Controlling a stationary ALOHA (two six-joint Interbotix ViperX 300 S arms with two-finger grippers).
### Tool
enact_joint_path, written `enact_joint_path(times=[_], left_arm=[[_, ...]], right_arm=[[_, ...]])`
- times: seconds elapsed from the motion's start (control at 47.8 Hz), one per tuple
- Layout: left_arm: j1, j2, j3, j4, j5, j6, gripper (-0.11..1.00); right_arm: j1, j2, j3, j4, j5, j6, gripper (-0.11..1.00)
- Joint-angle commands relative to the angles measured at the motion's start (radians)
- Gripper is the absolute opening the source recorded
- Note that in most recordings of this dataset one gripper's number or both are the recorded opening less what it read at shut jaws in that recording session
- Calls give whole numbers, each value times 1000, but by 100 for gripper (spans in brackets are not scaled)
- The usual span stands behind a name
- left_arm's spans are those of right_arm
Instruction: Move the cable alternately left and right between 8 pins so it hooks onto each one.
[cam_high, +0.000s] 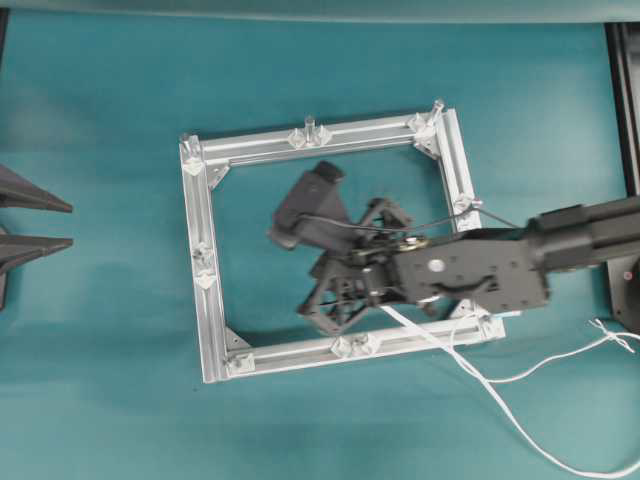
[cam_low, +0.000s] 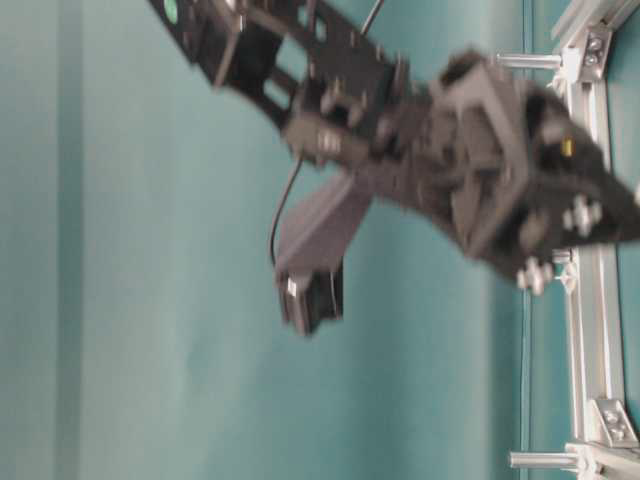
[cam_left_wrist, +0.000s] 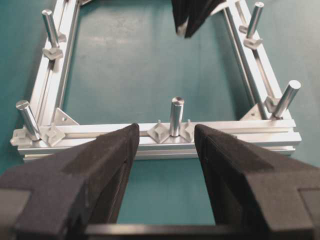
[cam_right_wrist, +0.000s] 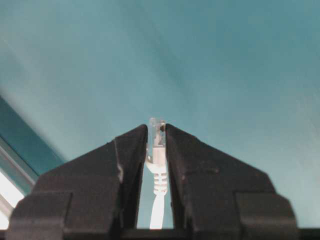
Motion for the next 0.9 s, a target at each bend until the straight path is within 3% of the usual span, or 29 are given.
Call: enact_joint_path(times=[0.0, 0.335, 0.607, 0.879], left_arm=[[-2, 6, -11, 5, -9, 3, 56], [-2, 6, -11, 5, -9, 3, 56], [-2, 5, -11, 5, -9, 3, 56], [-2, 5, -11, 5, -9, 3, 56]], right_arm=[[2, 9, -72, 3, 0, -23, 16], [20, 71, -219, 41, 32, -123, 16], [94, 129, -298, 103, 49, -209, 16], [169, 150, -370, 114, 95, -216, 16]])
